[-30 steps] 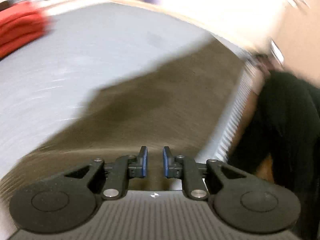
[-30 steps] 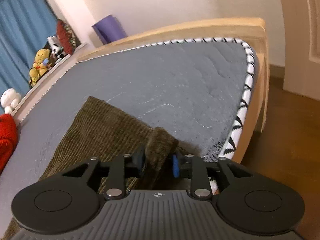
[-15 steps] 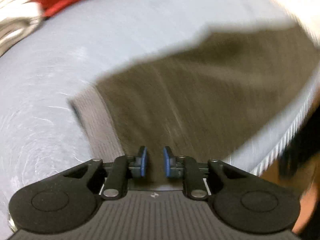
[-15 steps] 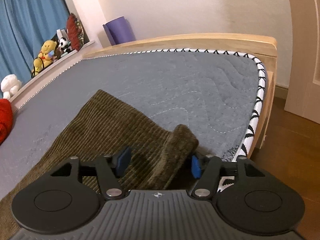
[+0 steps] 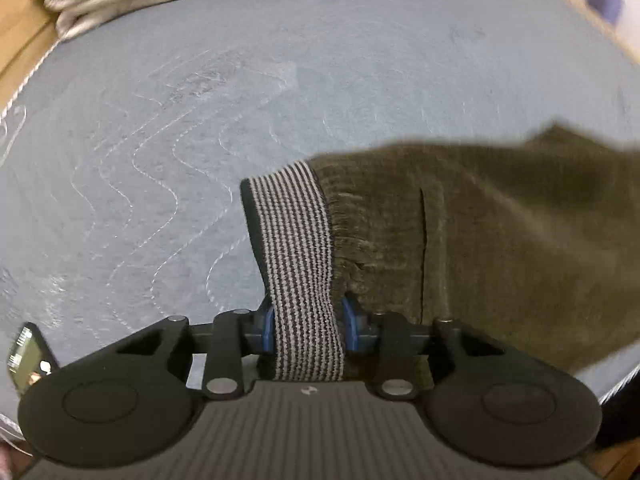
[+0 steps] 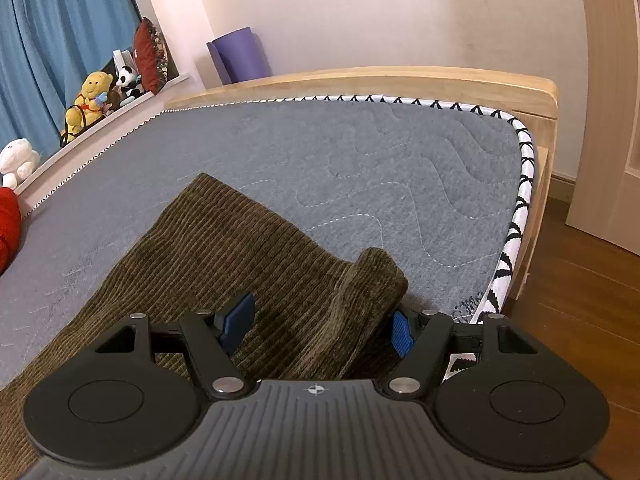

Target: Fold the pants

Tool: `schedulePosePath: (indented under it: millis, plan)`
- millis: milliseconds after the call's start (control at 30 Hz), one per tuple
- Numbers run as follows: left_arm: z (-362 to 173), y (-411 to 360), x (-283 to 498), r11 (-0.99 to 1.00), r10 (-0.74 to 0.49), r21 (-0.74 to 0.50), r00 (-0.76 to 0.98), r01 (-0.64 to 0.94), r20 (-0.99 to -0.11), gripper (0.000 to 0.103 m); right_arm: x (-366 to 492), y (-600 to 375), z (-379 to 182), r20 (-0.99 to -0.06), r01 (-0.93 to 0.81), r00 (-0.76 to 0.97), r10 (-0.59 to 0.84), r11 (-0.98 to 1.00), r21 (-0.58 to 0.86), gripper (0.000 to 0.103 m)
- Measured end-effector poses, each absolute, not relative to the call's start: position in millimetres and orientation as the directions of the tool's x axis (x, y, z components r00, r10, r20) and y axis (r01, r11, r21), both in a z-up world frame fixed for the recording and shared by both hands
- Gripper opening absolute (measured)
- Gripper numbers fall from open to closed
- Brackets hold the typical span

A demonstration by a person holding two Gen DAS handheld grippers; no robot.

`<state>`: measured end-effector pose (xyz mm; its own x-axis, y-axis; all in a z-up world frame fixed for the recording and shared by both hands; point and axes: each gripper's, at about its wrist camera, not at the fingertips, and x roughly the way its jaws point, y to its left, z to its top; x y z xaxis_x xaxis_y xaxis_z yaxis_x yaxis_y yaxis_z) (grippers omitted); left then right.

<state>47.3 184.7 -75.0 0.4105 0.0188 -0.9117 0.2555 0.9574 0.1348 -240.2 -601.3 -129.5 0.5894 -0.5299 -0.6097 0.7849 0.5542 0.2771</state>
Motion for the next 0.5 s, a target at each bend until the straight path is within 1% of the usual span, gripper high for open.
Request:
schedulePosePath:
  millis: [33, 67, 100, 133, 167, 233, 267, 300, 367, 400, 467, 500]
  plan:
    - [-80, 179, 45, 0.945, 0.044, 0.169, 0.404, 0.279, -0.914, 0.042, -240, -601, -129, -0.610, 0.785, 0.589, -0.530, 0.555, 0.275, 0.071]
    - [-83, 173, 44, 0.934, 0.065, 0.200, 0.411, 0.296, -0.909, 0.047, -240, -602, -130, -0.611, 0.785, 0.587, -0.531, 0.557, 0.271, 0.071]
    - [-83, 169, 43, 0.929, 0.089, 0.229, 0.425, 0.291, -0.901, 0.057, -239, -601, -130, -0.611, 0.786, 0.585, -0.533, 0.559, 0.265, 0.071]
    - [-82, 164, 40, 0.923, 0.125, 0.269, 0.447, 0.276, -0.886, 0.064, -238, -600, -130, -0.613, 0.787, 0.581, -0.536, 0.563, 0.254, 0.071]
    - [-77, 158, 37, 0.908, 0.165, 0.325, 0.486, 0.266, -0.858, 0.069, -236, -600, -129, -0.614, 0.787, 0.578, -0.538, 0.567, 0.245, 0.072]
    - [-63, 146, 32, 0.885, 0.189, 0.391, 0.572, 0.252, -0.798, 0.069, -234, -599, -128, -0.611, 0.785, 0.576, -0.543, 0.577, 0.227, 0.073]
    - [-55, 141, 30, 0.889, 0.180, 0.394, 0.612, 0.234, -0.770, 0.068, -234, -598, -126, -0.605, 0.786, 0.574, -0.551, 0.579, 0.218, 0.075]
    - [-47, 136, 28, 0.898, 0.156, 0.377, 0.638, 0.226, -0.754, 0.068, -234, -598, -125, -0.596, 0.789, 0.570, -0.565, 0.579, 0.206, 0.080]
    - [-40, 123, 28, 0.911, 0.095, 0.336, 0.673, 0.238, -0.733, 0.069, -236, -596, -121, -0.562, 0.804, 0.555, -0.613, 0.568, 0.175, 0.087]
    - [-35, 116, 26, 0.911, 0.079, 0.333, 0.687, 0.245, -0.722, 0.070, -238, -597, -120, -0.543, 0.806, 0.555, -0.629, 0.567, 0.167, 0.089]
    - [-33, 100, 30, 0.897, 0.064, 0.349, 0.701, 0.272, -0.710, 0.072, -238, -603, -119, -0.516, 0.795, 0.573, -0.636, 0.584, 0.163, 0.091]
    - [-34, 92, 31, 0.888, 0.060, 0.360, 0.703, 0.287, -0.708, 0.073, -238, -607, -120, -0.505, 0.778, 0.596, -0.624, 0.606, 0.169, 0.095]
